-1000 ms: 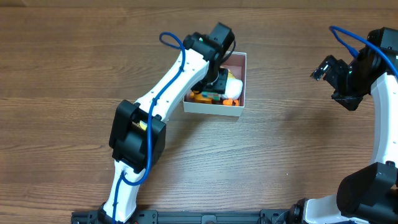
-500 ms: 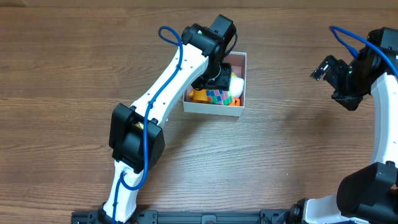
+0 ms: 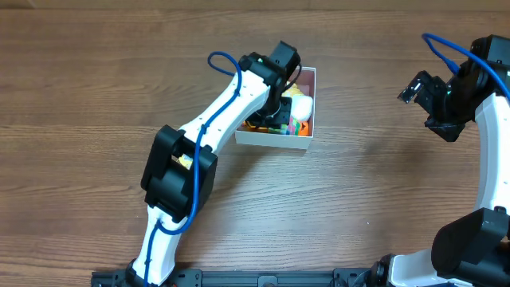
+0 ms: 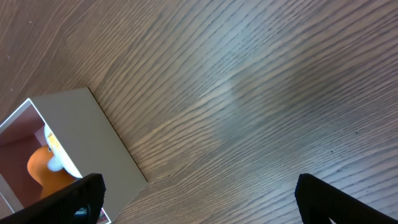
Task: Pack container
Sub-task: 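Carry the Rubik's cube into the box and release it, then move the left gripper to the green round object and grasp it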
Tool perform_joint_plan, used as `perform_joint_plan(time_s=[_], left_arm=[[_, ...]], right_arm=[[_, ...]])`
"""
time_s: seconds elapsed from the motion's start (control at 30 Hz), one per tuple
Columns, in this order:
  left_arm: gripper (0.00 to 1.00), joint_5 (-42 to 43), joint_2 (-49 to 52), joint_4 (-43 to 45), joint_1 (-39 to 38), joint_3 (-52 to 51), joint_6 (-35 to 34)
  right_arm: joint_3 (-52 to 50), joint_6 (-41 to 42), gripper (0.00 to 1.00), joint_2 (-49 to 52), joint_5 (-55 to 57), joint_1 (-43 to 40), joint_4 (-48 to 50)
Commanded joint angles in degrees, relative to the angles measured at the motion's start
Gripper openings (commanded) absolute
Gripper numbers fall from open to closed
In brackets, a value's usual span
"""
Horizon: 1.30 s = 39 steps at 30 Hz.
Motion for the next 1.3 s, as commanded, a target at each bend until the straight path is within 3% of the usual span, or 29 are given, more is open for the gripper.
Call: perform_joint_plan(time_s=[0.0, 0.13, 0.23, 0.27, 0.3, 0.47, 0.73, 0.97, 1.27], left_arm=[[0.17, -0.3, -0.9, 0.5, -0.4, -1.2, 0.0], [0.16, -0.3, -1.0, -3.6, -0.1, 3.2, 0.3], [0.34, -1.2, -1.0, -12.1, 0.1, 13.2, 0.6], [0.47, -2.9, -1.0, -18.0, 0.3, 20.3, 0.7], [0.53, -4.2, -1.0, -20.8, 0.3, 23.8, 0.7], [0.76, -11.1, -1.2, -31.9, 0.3, 38.1, 2.5], [0.76, -7.2, -8.3, -31.9, 0.3, 38.1, 6.2], [0.73, -14.3, -17.6, -31.9, 0.3, 37.4, 6.6], [0.9, -25.6, -32.9, -31.9, 0.5, 15.4, 5.2]], right_arm=[[0.5, 0.2, 1.0, 0.1, 0.0, 0.0, 0.2], [0.5, 0.2, 1.0, 0.1, 0.0, 0.0, 0.2], [0.5, 0.2, 1.0, 0.1, 0.0, 0.0, 0.2], [0.5, 0.2, 1.0, 0.1, 0.0, 0.0, 0.2], [0.5, 0.2, 1.0, 0.1, 0.0, 0.0, 0.2], [0.5, 0.2, 1.0, 0.1, 0.0, 0.0, 0.2], [0.5, 0.2, 1.0, 0.1, 0.0, 0.0, 0.2], [0.5, 0.2, 1.0, 0.1, 0.0, 0.0, 0.2], [0.5, 0.2, 1.0, 0.1, -0.1, 0.0, 0.2]])
